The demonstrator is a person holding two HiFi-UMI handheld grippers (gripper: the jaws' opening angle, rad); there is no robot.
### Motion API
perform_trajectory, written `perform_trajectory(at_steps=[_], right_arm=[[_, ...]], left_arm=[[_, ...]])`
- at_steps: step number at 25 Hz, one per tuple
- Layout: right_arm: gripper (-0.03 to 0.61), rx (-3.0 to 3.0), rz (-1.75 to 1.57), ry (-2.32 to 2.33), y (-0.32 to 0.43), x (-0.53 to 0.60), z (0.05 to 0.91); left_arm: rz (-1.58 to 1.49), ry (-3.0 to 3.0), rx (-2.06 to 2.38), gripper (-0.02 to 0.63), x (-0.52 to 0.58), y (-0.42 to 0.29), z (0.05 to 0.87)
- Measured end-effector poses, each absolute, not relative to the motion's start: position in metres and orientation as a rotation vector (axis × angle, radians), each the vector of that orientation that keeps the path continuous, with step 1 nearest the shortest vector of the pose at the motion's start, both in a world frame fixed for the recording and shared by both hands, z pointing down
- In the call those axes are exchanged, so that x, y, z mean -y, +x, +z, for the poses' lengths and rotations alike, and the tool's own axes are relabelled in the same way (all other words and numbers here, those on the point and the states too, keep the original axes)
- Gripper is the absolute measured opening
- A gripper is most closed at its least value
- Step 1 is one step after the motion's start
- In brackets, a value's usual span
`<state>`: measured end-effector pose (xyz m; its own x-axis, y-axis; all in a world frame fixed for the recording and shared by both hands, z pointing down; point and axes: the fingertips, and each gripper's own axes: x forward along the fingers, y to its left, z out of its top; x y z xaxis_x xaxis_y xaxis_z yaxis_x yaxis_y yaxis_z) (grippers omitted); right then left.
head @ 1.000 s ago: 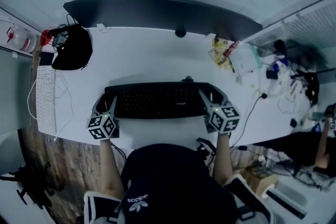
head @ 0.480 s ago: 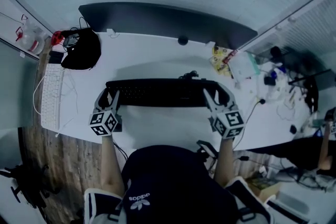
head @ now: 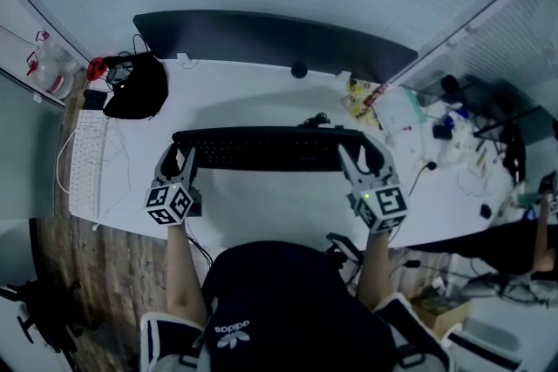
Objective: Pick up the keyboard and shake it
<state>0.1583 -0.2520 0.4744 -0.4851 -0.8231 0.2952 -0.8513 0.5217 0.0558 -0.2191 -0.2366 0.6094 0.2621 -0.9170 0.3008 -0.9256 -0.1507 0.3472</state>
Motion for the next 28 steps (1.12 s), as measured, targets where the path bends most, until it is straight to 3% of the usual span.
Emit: perform_trajectory(at_steps=[28], right_arm=[[0.198, 2.618, -0.351, 1.5, 0.128, 0.195, 0.329]], left_arm=[[-0.315, 2.375, 1.785, 0.235, 0.227, -0.248, 0.458]])
